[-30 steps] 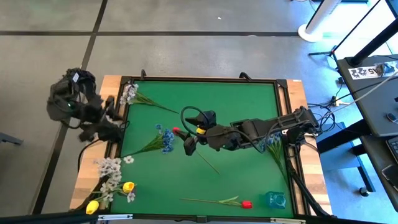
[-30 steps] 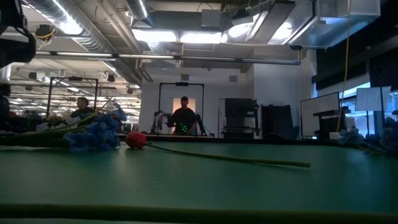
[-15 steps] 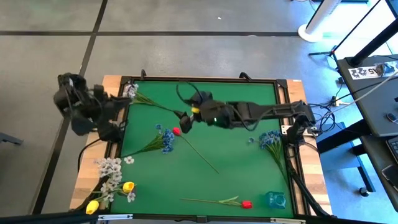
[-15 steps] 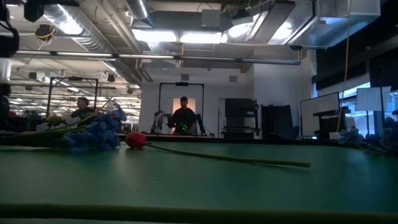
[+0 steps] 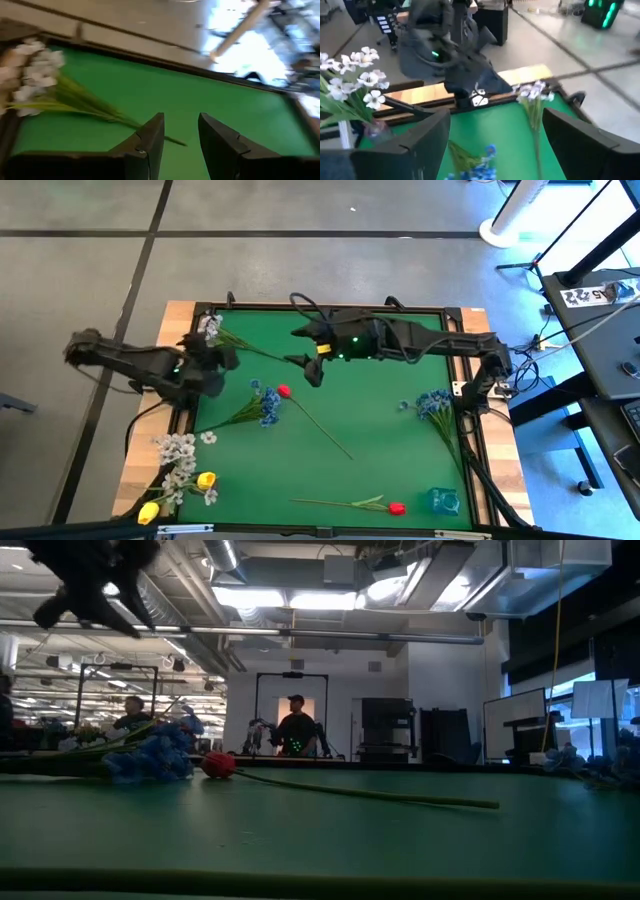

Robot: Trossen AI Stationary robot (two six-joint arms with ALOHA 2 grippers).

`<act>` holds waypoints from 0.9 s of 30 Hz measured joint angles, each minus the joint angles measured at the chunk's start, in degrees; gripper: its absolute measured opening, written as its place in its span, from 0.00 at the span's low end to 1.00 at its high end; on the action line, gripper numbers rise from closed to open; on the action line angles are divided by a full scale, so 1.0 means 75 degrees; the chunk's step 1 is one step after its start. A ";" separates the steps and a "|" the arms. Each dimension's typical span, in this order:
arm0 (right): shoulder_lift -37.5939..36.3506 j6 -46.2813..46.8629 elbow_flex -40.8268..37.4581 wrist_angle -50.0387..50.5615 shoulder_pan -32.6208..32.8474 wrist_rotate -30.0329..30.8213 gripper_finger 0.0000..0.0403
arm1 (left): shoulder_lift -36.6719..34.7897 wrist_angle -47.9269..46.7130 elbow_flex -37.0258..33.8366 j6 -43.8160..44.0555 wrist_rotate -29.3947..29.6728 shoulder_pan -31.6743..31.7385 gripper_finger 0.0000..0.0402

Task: Sort flowers into vase by color
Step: Put the white flowers into the purple vase

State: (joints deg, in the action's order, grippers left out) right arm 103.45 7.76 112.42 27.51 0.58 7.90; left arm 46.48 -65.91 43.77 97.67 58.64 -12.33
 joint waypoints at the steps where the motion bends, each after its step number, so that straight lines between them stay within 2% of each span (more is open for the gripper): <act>1: -0.0053 -0.0226 0.0000 0.0030 0.0000 0.0003 0.79 | 0.0135 0.0193 0.0000 -0.0173 -0.0201 0.0389 0.29; 5: -0.0297 -0.0434 0.0000 0.0359 0.0015 0.0067 0.79 | 0.0571 0.0967 0.0000 -0.0901 -0.0785 0.1782 0.30; 10: -0.0521 -0.0264 0.0000 0.1356 0.0015 0.0067 0.79 | 0.1024 0.1552 -0.0058 -0.1367 -0.1523 0.3508 0.38; 13: -0.0532 -0.0278 0.0000 0.1717 0.0015 0.0073 0.79 | 0.1227 0.2470 -0.0371 -0.2170 -0.2214 0.4513 0.43; 15: -0.0530 -0.0446 0.0000 0.1850 -0.0035 0.0256 0.79 | 0.1434 0.3269 -0.0662 -0.2286 -0.2527 0.5053 0.46; 20: -0.0535 -0.1183 0.0000 0.1940 -0.0307 0.0940 0.79 | 0.2078 0.4374 -0.1267 -0.1591 -0.2664 0.5897 0.48; 25: -0.0868 -0.1278 0.0000 0.2483 -0.1083 0.0787 0.79 | 0.2710 0.4442 -0.1343 -0.1039 -0.2551 0.6501 0.48; 27: -0.0960 -0.1281 0.0012 0.2774 -0.1517 0.0495 0.79 | 0.2988 0.4626 -0.1343 -0.1073 -0.2557 0.6808 0.48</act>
State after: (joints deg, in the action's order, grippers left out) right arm 96.25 -1.84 112.51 48.32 -10.80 11.62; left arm 68.89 -31.21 33.69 89.62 39.46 38.73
